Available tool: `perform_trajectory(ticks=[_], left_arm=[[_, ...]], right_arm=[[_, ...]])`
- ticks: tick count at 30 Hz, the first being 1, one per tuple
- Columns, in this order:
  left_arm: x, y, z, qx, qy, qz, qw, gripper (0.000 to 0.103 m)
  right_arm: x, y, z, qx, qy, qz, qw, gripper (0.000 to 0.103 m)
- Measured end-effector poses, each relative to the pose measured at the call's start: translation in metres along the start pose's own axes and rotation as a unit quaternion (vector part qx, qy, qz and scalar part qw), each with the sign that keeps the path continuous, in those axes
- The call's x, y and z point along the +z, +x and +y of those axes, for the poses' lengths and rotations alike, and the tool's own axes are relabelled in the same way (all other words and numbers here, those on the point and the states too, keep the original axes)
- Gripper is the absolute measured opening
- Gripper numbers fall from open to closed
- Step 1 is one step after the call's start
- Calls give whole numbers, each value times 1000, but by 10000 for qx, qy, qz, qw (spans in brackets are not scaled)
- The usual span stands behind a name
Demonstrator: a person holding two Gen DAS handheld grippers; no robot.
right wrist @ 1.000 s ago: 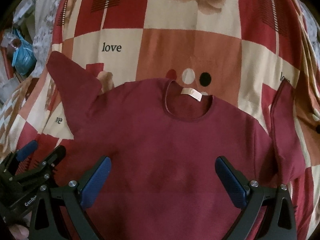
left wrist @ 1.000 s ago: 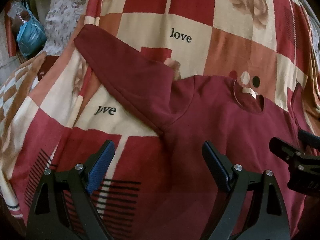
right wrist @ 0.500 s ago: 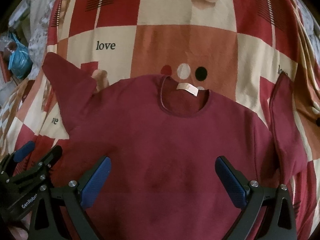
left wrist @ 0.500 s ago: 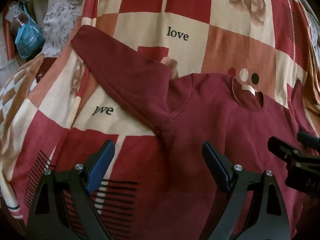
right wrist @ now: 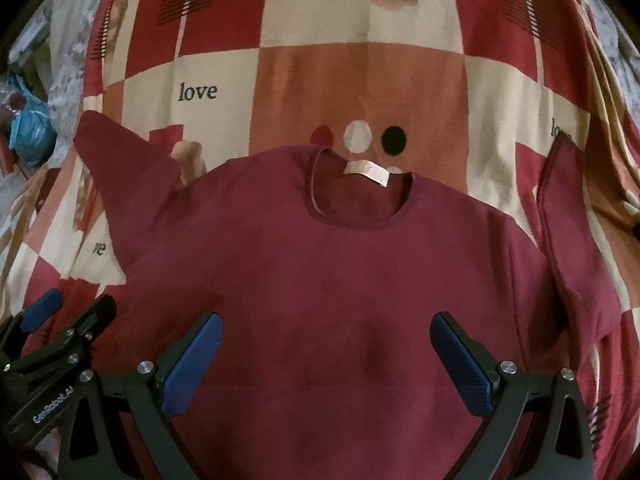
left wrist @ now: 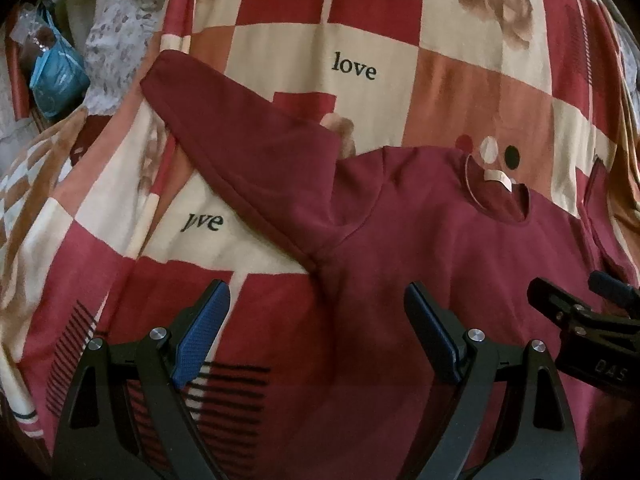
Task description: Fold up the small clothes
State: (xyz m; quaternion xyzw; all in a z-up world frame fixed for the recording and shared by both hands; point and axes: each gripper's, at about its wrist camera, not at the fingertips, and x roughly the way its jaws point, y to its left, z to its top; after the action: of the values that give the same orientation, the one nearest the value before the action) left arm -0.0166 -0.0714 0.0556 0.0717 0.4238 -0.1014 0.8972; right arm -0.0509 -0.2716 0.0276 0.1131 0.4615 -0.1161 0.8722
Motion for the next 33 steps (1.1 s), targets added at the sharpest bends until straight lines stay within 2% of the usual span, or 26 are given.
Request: perform_trajectory(ticks=[15,22,24,28,33], left_arm=[[1,7,-1,43,-35,66,10000,89],[5,11,14,-127,-376,285,9988,89],[10,11,23,-210,-540,336,9978,89],[30,11,48,-105,-762,276,9967,89],[72,19,93,217,-965,-86,9951,89]], right_arm=[[-1,7,0,47,6,49,10000,103],[0,14,3,106,-36,111,9999,103],[2,14,5,148,-92,125,9998,103],[4,13,10,193,-246,97,9995,103],[4,13,10,290,-315,117,9990,103]])
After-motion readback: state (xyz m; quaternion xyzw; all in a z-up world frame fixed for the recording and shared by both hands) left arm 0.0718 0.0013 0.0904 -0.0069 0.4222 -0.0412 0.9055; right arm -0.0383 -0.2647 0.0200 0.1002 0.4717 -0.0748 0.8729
